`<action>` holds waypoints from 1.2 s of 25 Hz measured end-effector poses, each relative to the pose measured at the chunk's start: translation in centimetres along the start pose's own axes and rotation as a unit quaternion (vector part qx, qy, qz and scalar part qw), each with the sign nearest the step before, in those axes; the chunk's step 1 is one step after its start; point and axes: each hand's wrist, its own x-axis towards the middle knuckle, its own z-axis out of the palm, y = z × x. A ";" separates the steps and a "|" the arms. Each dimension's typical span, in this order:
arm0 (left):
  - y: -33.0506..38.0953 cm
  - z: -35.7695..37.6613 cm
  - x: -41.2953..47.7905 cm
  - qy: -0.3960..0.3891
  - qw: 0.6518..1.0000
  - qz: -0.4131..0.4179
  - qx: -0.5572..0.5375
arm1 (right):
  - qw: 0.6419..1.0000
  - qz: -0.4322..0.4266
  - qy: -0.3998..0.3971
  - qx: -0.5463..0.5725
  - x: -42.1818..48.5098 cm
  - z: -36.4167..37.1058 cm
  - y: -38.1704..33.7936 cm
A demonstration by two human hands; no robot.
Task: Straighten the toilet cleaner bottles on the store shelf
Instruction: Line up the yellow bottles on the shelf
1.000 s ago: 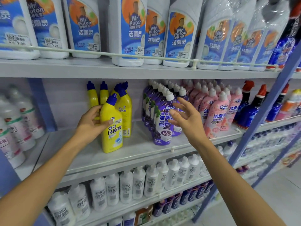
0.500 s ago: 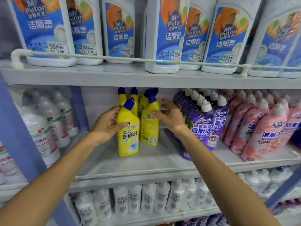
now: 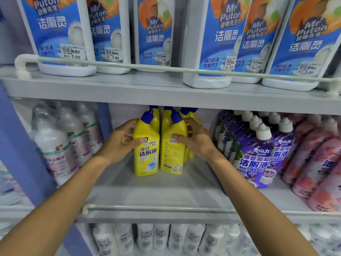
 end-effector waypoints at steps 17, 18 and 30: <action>-0.5 -3.8 -1.5 0.128 0.988 -0.038 0.083 | 0.999 -0.049 -0.020 -0.007 1.3 6.0 -2.4; -0.7 -4.2 -1.5 0.148 0.984 -0.038 0.094 | 0.998 -0.051 -0.017 -0.013 1.7 7.0 -2.8; -1.8 -5.7 -1.9 0.270 0.928 -0.079 0.243 | 0.988 -0.092 -0.001 -0.127 4.8 13.8 -6.1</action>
